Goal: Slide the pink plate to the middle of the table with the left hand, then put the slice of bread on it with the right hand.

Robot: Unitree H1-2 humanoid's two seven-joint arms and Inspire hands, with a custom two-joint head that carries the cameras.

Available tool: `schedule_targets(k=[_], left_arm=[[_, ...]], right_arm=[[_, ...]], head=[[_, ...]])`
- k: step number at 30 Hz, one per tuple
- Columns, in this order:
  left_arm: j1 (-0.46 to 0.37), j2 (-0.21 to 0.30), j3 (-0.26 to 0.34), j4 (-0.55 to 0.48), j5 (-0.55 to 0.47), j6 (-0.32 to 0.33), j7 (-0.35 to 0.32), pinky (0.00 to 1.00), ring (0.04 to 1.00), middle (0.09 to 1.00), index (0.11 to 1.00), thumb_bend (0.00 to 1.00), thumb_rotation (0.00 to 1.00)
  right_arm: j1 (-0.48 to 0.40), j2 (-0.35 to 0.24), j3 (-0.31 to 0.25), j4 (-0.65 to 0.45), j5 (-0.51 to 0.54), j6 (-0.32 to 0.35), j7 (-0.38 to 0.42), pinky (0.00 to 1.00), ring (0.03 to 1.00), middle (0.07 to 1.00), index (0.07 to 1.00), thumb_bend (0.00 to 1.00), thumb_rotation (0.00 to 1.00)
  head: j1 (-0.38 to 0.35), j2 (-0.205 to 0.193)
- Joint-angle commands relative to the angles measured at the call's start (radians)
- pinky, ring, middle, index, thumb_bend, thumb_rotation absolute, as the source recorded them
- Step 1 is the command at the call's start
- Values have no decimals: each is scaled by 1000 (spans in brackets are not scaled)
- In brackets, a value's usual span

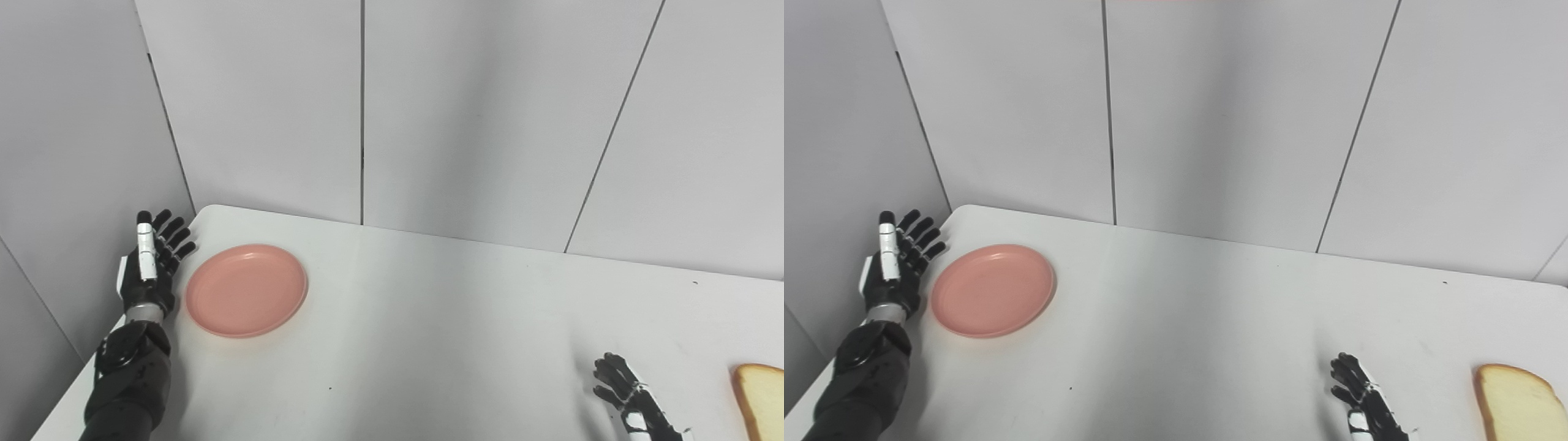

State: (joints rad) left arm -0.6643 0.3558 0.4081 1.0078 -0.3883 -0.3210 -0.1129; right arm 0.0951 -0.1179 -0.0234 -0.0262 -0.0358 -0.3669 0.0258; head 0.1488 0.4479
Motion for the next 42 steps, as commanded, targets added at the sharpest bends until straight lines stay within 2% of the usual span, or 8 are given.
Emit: schedule_targets(k=[1,6,7,11,24,32,36,42], left_arm=[[11,-23,-7,-51,-5,33,8,840,859,875,864,765,937],[60,-61,-22,-135,-4,73,24,814,837,845,841,768,955],[68,-69,-22,-152,-11,82,22,829,846,851,848,776,920],[121,-104,-41,-256,-4,121,20,843,864,871,871,762,927],[264,-202,-146,-521,71,213,67,800,832,836,839,782,924],[251,-265,-145,-527,78,176,112,835,838,830,795,778,827],[233,-285,-154,-512,77,171,111,832,835,829,806,793,817],[208,-336,-175,-489,88,181,128,840,844,836,815,802,807]], right_arm=[[44,11,8,15,2,22,3,805,838,833,848,630,1000],[48,13,11,0,3,37,6,808,840,833,848,632,1000],[49,12,11,-2,3,40,7,808,839,832,848,634,1000],[51,10,13,-7,1,44,8,801,834,828,847,627,1000],[55,14,21,-24,-8,54,5,799,830,826,850,607,1000],[52,38,28,-29,-41,54,-9,767,803,803,841,601,1000],[53,53,36,-32,-62,53,-14,764,798,795,837,613,1000],[51,80,51,-47,-104,67,-22,749,792,791,836,628,1000]], head=[[0,2],[-7,6],[-7,6],[-7,6],[-38,26],[-101,46],[-131,51],[-207,87]])
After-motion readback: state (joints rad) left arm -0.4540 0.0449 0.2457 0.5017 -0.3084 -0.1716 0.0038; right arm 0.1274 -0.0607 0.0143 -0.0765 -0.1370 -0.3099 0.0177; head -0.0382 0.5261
